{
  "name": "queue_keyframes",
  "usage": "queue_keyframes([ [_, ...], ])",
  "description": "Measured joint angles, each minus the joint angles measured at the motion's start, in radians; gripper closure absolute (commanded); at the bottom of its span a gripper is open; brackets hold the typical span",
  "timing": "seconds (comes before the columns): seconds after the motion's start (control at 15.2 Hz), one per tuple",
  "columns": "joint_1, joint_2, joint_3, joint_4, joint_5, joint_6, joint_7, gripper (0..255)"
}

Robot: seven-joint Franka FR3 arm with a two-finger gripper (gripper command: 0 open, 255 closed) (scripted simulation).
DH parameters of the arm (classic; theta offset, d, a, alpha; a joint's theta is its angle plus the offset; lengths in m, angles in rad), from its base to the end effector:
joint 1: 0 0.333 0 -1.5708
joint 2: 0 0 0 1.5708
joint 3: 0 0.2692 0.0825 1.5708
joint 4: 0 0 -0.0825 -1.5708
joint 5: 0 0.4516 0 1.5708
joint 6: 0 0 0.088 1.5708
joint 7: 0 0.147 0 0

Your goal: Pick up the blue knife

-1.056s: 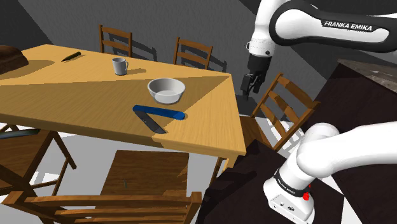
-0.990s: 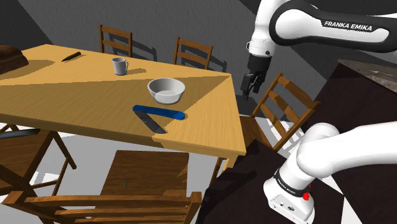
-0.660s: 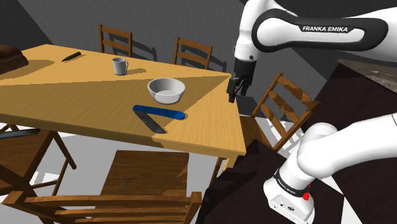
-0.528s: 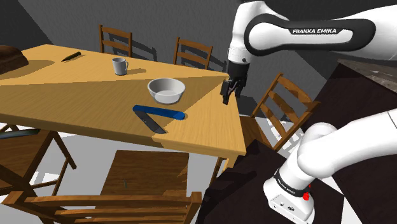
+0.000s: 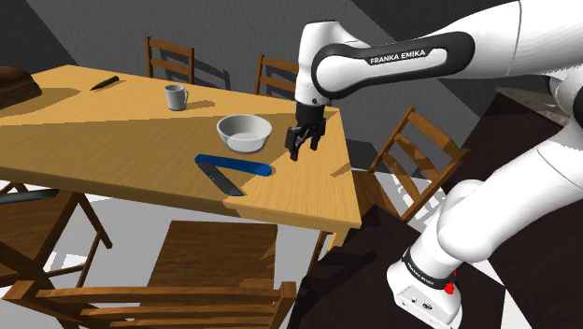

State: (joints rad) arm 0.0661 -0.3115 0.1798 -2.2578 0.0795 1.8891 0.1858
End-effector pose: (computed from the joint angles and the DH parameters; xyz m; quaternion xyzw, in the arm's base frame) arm 0.5088 0.1345 0.3712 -0.9994 -0.0114 0.0319 0.0033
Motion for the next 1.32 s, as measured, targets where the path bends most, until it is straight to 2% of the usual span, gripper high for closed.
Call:
queue_keyframes([
  [0.53, 0.024, 0.273, 0.061, 0.170, -0.047, 0.126, 0.093, 0],
  [0.92, 0.064, 0.511, 0.087, 0.378, -0.117, 0.167, 0.177, 0],
  [1.32, 0.123, 0.744, 0.086, 0.633, -0.187, 0.154, 0.237, 0],
])
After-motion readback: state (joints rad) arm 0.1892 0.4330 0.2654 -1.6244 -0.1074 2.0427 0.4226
